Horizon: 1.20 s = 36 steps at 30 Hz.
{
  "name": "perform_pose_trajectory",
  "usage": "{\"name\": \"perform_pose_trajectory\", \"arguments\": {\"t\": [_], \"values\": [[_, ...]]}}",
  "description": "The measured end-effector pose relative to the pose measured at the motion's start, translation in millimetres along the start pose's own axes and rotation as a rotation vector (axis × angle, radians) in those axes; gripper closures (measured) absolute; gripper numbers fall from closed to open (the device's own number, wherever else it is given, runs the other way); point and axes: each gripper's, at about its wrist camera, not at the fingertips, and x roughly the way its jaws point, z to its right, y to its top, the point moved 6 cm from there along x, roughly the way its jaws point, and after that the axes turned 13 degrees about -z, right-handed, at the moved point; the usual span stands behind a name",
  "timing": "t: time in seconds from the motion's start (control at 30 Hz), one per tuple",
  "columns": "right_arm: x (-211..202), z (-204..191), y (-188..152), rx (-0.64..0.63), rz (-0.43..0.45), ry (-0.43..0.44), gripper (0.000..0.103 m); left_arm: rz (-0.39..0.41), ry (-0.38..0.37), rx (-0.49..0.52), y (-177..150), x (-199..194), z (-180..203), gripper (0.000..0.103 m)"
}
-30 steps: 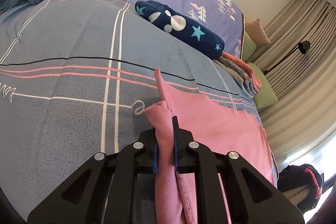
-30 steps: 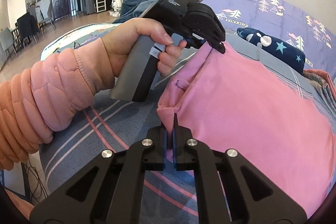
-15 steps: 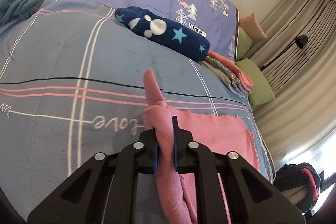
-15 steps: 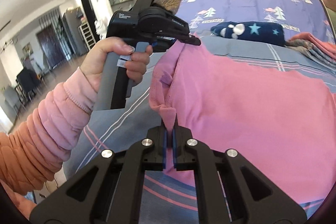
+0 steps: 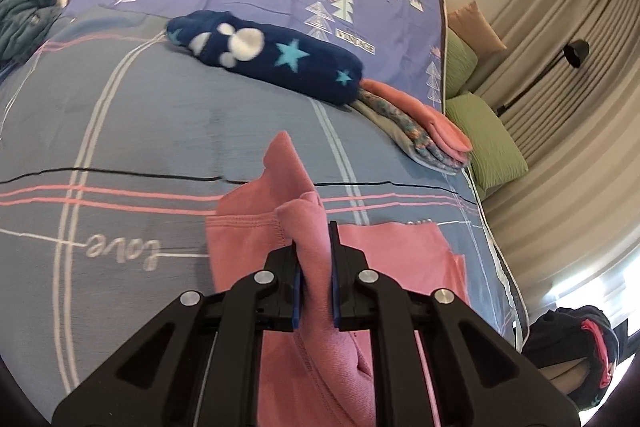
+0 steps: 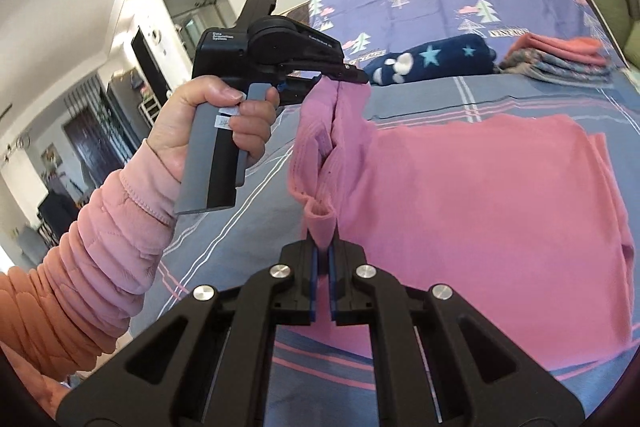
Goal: Fold small clothes
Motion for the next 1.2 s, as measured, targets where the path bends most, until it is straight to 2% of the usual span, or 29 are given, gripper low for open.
{"name": "perform_pose_trajectory", "arguments": {"t": [0.27,0.57,0.67,0.9,1.2], "values": [[-34,55,-12,0.109,0.059,-0.002,0.099,-0.055,0.020,0.101,3,45,76,0.093],[-75,123,-37,0.238,0.101,-0.051,0.099,-0.138,0.031,0.231,-7,105,160,0.093],[-87,139,-46,0.262,0.115,-0.072,0.099,-0.171,0.061,0.280,-12,130,184,0.093],[-88,160,-69,0.325,0.078,-0.057,0.099,-0.228,0.182,0.349,-29,179,205,0.093],[-91,168,-75,0.353,0.076,-0.043,0.099,-0.238,0.230,0.377,-32,197,217,0.093]]}}
